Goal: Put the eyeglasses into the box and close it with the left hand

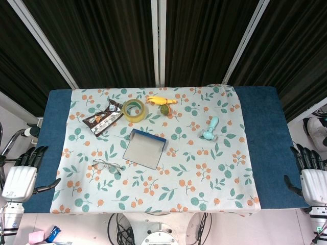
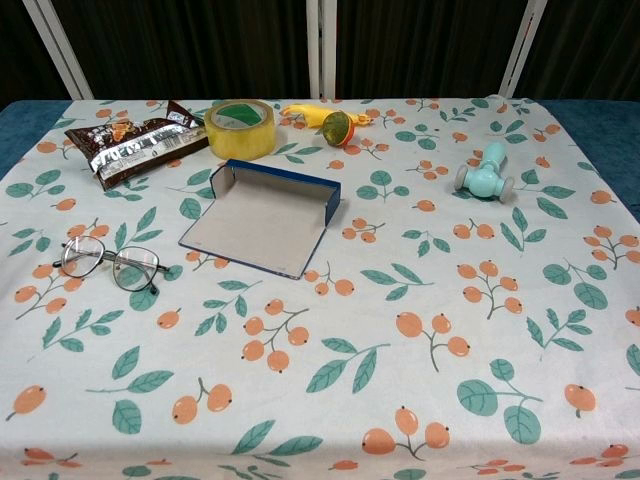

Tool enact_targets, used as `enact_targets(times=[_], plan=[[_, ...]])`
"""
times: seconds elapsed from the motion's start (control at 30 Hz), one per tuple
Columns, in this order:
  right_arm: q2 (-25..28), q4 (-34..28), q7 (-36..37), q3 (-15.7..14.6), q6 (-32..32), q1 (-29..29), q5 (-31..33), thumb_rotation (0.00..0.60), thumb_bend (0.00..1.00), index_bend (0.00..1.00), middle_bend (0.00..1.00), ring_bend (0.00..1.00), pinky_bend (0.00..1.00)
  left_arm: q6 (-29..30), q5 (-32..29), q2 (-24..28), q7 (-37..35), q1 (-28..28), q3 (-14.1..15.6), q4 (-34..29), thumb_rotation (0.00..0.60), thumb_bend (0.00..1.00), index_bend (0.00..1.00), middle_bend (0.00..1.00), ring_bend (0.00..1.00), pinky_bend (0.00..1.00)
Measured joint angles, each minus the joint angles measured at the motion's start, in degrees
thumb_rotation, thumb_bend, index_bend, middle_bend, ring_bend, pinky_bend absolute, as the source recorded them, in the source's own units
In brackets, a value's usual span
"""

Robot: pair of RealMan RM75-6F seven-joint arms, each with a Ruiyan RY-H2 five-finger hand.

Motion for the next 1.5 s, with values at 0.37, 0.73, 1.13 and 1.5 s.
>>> enact_targets(times=[0.37,0.73,1.13,1.5], plan=[[0.12,0.04,-0.20,0.24,-0.11,-0.28,0.86,0.600,0.25,0.00,0.00,0.00,0.00,-1.40,1.10,0.08,-0.12,-1.32,-0.02,-0.97,0.374,0.12,0.08,0.10,0.08,0.19],[0.30,1.01,0.10,1.29,-0.72,-0.23,2.80,0.600,0.25,0.00,0.00,0.00,0.00,-12.30,2.36,-0.31,2.01,-9.26,-0.85,-4.82,0.492,0.16,0.10,0.10,0.08,0.19],[1.77,-0.93,-0.94,1.01,1.20,-1.44,2.12,0.600,0.28,0.00,0.00,0.00,0.00,-22.63,1.97,-10.56,5.11,-19.33,-3.02,0.59,0.600,0.25,0.15,0.11,0.08,0.19],[2.74,-1.56,-0.56,0.78,1.43,-1.93,1.84,0.600,0.31,0.00,0.00,0.00,0.00,-28.57,-0.81,-15.15,4.72,-23.88,-2.65,5.90,0.600,0.26,0.24,0.11,0.08,0.19]])
